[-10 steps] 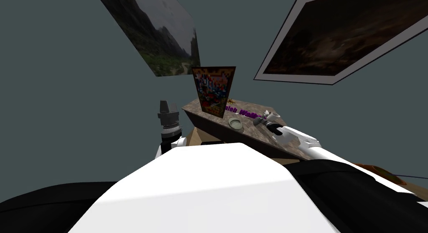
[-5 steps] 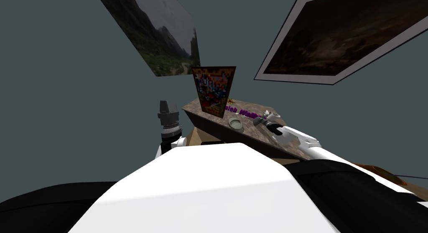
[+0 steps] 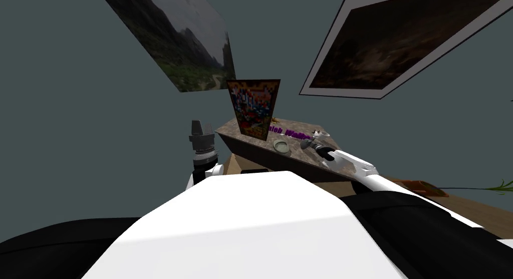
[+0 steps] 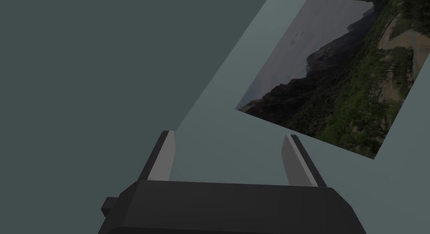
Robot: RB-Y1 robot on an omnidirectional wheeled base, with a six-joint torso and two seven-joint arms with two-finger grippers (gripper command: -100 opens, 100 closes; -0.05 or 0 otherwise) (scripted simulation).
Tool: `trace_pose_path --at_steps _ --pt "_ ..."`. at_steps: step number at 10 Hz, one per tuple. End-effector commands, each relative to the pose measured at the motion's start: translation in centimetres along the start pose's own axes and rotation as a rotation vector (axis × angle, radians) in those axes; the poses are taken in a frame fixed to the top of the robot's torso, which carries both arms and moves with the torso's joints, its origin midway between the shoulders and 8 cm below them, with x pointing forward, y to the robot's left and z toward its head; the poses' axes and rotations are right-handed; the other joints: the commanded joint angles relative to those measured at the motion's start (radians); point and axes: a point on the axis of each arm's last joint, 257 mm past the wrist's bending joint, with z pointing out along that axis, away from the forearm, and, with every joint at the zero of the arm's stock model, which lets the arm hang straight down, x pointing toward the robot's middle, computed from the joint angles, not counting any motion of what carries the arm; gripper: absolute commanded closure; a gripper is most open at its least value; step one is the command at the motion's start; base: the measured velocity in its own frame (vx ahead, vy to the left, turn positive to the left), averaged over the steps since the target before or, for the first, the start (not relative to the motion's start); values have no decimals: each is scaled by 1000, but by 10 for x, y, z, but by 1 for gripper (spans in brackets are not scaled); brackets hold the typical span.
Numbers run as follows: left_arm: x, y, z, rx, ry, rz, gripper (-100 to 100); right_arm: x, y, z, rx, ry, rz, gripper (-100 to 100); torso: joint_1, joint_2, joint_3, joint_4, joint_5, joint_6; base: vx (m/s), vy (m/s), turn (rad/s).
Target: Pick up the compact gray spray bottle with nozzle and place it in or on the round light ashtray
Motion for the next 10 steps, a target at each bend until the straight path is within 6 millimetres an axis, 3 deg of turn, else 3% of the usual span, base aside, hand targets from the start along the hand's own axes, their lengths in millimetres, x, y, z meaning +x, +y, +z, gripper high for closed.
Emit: trace_pose_path --at_steps 1,5,10 --pt "0 0 0 0 0 0 0 5 9 -3 -8 9 -3 100 0 0 0 0 0 0 -19 80 -99" --pt "0 0 0 0 0 0 0 7 32 -10 -25 18 -29 100 0 0 -1 -1 -1 1 -20 108 -164" --pt "0 0 0 0 0 0 0 -17 31 -19 -18 16 -48 100 6 -3 -2 -2 1 -1 -14 168 -12"
